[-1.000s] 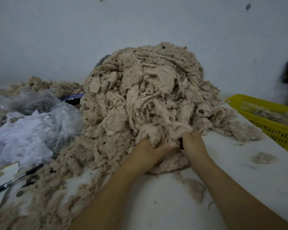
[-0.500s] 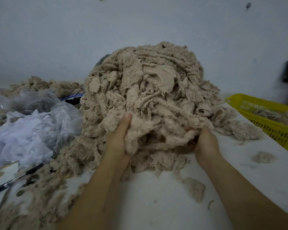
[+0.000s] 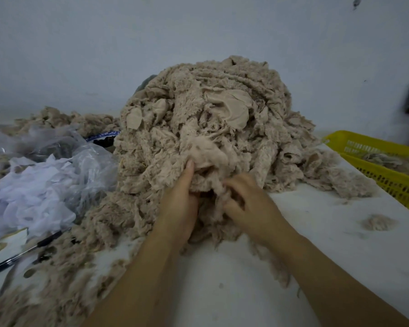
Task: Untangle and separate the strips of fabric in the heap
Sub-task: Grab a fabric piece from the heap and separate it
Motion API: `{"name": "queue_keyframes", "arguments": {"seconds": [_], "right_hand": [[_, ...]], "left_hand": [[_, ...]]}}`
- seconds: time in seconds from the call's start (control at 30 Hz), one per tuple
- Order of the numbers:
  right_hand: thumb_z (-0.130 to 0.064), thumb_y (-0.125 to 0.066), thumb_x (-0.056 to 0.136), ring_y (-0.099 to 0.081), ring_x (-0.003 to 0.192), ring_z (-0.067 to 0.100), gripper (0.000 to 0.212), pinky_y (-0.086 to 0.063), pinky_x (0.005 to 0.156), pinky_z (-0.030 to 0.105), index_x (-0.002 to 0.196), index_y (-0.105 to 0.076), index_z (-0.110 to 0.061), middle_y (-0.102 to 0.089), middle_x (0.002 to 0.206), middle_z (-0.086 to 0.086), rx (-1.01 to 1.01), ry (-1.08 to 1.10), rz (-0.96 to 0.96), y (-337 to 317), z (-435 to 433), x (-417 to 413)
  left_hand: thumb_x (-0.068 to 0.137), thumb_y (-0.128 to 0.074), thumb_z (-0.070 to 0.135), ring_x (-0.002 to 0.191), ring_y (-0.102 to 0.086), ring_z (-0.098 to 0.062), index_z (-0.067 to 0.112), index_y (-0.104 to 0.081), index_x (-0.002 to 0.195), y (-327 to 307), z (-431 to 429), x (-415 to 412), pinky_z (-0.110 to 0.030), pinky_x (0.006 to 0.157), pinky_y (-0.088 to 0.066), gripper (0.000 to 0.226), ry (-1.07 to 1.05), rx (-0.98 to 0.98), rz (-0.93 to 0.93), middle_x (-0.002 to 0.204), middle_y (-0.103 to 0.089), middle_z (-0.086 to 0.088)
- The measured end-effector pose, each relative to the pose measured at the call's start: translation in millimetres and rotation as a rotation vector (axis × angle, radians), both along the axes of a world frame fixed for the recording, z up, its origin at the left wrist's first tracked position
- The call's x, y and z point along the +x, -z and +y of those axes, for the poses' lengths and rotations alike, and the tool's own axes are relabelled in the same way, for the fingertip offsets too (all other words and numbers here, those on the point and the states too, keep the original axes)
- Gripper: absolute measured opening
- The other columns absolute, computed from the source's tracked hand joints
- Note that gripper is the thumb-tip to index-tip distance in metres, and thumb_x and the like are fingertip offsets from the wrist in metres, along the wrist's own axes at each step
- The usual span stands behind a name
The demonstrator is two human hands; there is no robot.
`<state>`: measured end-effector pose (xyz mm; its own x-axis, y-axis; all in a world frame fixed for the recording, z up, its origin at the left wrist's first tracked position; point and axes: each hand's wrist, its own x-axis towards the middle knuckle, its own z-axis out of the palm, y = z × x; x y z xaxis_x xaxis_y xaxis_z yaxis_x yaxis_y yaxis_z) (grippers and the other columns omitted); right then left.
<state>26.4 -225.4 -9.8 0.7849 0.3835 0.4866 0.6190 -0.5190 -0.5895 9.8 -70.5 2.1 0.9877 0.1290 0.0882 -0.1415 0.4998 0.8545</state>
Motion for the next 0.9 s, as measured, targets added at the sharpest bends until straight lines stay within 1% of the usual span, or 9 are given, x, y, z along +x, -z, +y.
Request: {"name": "queue_keyframes", "arguments": {"seconds": [0.1, 0.3, 0.4, 0.47, 0.6, 0.67, 0.73, 0.8, 0.9], "right_hand": [[-0.051, -0.044, 0.090, -0.051, 0.076, 0.002, 0.042, -0.043, 0.063, 0.012, 0.110, -0.062, -0.018, -0.038, 0.105, -0.014, 0.332, 0.184, -0.224, -8.2, 1.2, -0.2], [-0.044, -0.055, 0.092, -0.057, 0.109, 0.018, 0.051, -0.051, 0.088, 0.036, 0.139, -0.046, -0.025, -0.052, 0.132, 0.000, -0.025, 0.090, 0.016, 7.5, 16.9, 1.3], [-0.030, -0.052, 0.089, -0.065, 0.093, 0.012, 0.020, -0.051, 0.077, 0.029, 0.104, -0.064, -0.024, -0.069, 0.101, -0.005, 0.232, 0.062, 0.095, 6.8, 12.5, 0.8], [-0.019, -0.050, 0.090, -0.063, 0.091, -0.007, 0.023, -0.051, 0.073, 0.014, 0.100, -0.060, -0.037, -0.068, 0.095, -0.024, 0.403, 0.013, 0.204, 4.0, 7.0, 1.3], [-0.004, -0.048, 0.097, -0.059, 0.084, -0.018, 0.042, -0.046, 0.066, 0.003, 0.095, -0.055, -0.046, -0.062, 0.089, -0.042, 0.531, 0.083, 0.232, -0.6, -5.8, 6.6], [-0.002, -0.046, 0.096, -0.060, 0.083, -0.015, 0.049, -0.048, 0.066, 0.005, 0.093, -0.056, -0.049, -0.064, 0.088, -0.038, 0.562, 0.101, 0.255, 0.4, -7.6, 8.6], [-0.004, -0.045, 0.098, -0.059, 0.084, -0.018, 0.050, -0.049, 0.067, 0.006, 0.099, -0.057, -0.052, -0.065, 0.093, -0.033, 0.646, 0.134, 0.271, 0.4, -5.3, 9.2], [-0.016, -0.046, 0.099, -0.062, 0.090, -0.008, 0.039, -0.054, 0.074, 0.017, 0.127, -0.055, -0.042, -0.064, 0.111, -0.017, 0.842, 0.202, 0.319, -0.7, -7.9, 18.0], [-0.031, -0.046, 0.094, -0.053, 0.069, 0.002, 0.042, -0.045, 0.059, 0.023, 0.136, -0.050, -0.033, -0.062, 0.092, -0.011, 0.950, 0.236, 0.425, 1.0, -16.9, 29.3]], "left_hand": [[0.095, -0.054, 0.048, 0.114, -0.067, -0.025, 0.019, -0.076, 0.112, 1.9, -2.5, -1.7, -0.037, 0.091, -0.057, 0.040, 0.062, 0.123, -0.014, 0.121, -0.071, -0.011], [0.084, -0.069, 0.052, 0.124, -0.061, -0.021, 0.023, -0.069, 0.125, 10.6, -14.9, -5.9, -0.040, 0.105, -0.048, 0.051, 0.116, 0.372, -0.061, 0.127, -0.069, -0.003], [0.066, -0.072, 0.072, 0.109, -0.065, 0.000, 0.048, -0.076, 0.097, 9.4, -20.3, -11.0, -0.023, 0.096, -0.052, 0.040, 0.137, 0.576, -0.039, 0.113, -0.073, 0.016], [0.059, -0.067, 0.084, 0.090, -0.065, 0.013, 0.057, -0.073, 0.081, 10.5, -19.9, -10.2, -0.005, 0.076, -0.049, 0.036, 0.103, 0.747, -0.010, 0.095, -0.073, 0.028], [0.068, -0.045, 0.089, 0.099, -0.052, 0.027, 0.054, -0.061, 0.117, 13.0, -20.2, -6.1, 0.005, 0.078, -0.038, 0.062, 0.101, 0.980, -0.149, 0.101, -0.059, 0.045], [0.071, -0.049, 0.085, 0.104, -0.042, 0.033, 0.068, -0.051, 0.116, 11.7, -22.1, -3.4, 0.007, 0.085, -0.032, 0.048, 0.088, 1.010, -0.210, 0.106, -0.049, 0.056], [0.082, -0.063, 0.067, 0.121, -0.043, 0.020, 0.071, -0.050, 0.115, 16.2, -20.8, 1.5, -0.003, 0.097, -0.037, 0.036, 0.051, 1.005, -0.245, 0.122, -0.052, 0.046], [0.091, -0.068, 0.042, 0.134, -0.038, -0.007, 0.047, -0.061, 0.125, 26.0, -14.5, 9.2, -0.021, 0.109, -0.032, 0.035, 0.041, 1.149, -0.219, 0.139, -0.047, 0.025], [0.097, -0.061, 0.032, 0.121, -0.039, -0.017, 0.027, -0.070, 0.113, 36.4, -6.9, 12.3, -0.020, 0.093, -0.029, 0.019, 0.028, 1.407, -0.166, 0.119, -0.048, 0.021]]}}
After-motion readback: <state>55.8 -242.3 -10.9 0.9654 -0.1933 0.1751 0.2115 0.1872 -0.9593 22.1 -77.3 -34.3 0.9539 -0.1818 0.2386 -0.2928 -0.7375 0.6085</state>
